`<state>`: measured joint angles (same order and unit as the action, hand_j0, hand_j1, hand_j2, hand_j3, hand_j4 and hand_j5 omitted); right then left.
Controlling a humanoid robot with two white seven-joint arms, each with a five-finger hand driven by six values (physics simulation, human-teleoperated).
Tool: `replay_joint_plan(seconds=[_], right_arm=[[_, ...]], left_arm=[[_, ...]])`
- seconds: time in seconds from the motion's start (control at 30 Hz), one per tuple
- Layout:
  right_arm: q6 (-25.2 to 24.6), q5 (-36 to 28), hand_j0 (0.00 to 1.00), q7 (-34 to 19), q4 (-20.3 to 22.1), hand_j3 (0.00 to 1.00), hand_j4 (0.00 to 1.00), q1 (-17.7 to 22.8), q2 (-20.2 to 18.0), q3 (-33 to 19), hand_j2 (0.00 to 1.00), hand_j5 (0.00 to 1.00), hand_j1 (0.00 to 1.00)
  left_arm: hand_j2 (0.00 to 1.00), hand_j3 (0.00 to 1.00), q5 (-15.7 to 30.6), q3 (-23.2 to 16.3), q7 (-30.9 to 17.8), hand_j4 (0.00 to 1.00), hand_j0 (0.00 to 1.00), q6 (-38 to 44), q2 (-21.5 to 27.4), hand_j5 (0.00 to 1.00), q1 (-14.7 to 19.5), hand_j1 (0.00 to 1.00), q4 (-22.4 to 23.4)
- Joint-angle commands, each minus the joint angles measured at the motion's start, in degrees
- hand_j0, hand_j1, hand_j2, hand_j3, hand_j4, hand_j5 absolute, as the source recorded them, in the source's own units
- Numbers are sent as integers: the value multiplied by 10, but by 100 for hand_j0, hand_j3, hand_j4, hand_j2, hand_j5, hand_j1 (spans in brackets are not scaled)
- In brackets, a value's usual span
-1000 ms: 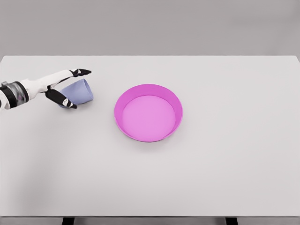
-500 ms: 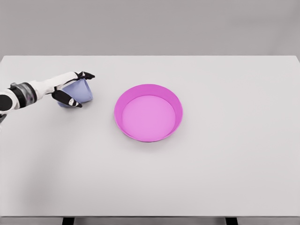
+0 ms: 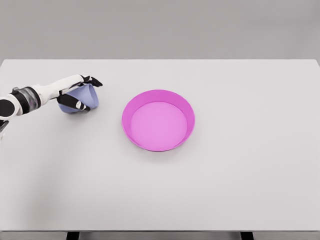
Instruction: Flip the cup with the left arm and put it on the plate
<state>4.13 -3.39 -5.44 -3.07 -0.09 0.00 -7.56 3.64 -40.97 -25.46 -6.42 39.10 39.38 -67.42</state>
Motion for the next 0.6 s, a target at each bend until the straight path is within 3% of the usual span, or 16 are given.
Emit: replay_joint_plan(seconds=[0.0,0.1,0.33,0.57], right_arm=[[0,0,100,0,0,100,100,0,0,0,100,100,100],[0,0,100,0,0,100,100,0,0,0,100,100,100],[0,0,100,0,0,100,100,0,0,0,100,100,100],[0,0,100,0,0,100,100,0,0,0,100,100,100]], left_arm=[[74,74,11,4,1,74,74,-3,-8,74,0,74,-3],[74,74,14,14,2,74,74,-11,-22,74,1,74,-5],[74,74,57,35,2,74,74,-136,-42,74,-3,74,-5],[74,74,62,42,2,74,74,-216,-90,74,-6,74,-6]])
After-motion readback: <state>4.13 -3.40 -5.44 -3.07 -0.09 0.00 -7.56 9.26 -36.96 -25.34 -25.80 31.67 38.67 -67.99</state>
